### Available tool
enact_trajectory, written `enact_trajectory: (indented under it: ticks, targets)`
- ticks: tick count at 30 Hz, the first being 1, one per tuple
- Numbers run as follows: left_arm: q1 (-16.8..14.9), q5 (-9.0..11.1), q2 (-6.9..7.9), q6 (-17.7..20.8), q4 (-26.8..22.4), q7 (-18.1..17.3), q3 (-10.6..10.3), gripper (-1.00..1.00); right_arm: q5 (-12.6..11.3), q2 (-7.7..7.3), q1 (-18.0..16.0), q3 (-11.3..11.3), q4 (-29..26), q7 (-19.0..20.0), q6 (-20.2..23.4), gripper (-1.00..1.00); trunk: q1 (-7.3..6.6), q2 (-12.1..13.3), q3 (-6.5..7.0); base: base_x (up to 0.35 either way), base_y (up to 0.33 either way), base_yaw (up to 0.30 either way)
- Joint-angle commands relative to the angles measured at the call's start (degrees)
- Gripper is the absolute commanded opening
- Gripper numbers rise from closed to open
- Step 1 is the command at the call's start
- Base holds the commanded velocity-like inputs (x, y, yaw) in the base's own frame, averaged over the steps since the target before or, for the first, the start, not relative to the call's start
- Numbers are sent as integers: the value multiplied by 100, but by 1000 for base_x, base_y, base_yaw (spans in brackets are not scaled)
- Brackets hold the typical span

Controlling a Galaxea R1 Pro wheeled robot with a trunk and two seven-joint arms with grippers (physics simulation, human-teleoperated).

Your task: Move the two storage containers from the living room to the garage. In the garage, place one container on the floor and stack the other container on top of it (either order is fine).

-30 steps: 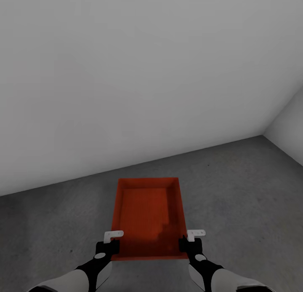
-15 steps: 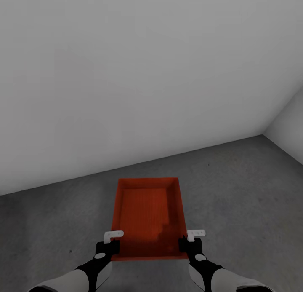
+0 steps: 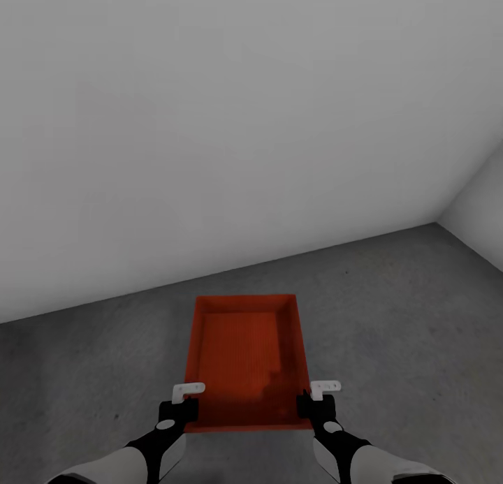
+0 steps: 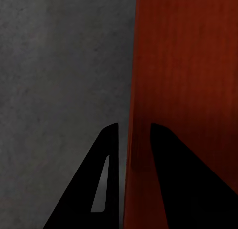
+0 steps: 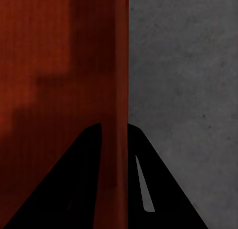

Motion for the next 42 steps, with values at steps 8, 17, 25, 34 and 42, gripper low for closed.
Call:
enact_trajectory:
  ticks: [8,17,25,34,42]
  targets:
    - [-3,23,-2,-302,2,112,-53,-100,-211,145,-4,-303,25,-37,-42,-100,0,-2,3,0,0,-127]
    - [-6,27,-2,-302,2,112,-53,-100,-211,145,-4,-304,25,-34,-42,-100,0,-2,4,0,0,-38]
    - [-5,25,-2,-305,2,112,-53,-100,-211,145,-4,-304,25,-35,-43,-100,0,-2,4,0,0,-1]
    - [-3,25,-2,-305,2,112,-53,-100,-210,145,-4,-303,25,-34,-42,-100,0,-2,4,0,0,0]
    - [-4,21,-7,-311,8,112,-53,-100,-208,145,-4,-302,25,-34,-42,-100,0,-2,4,0,-13,0]
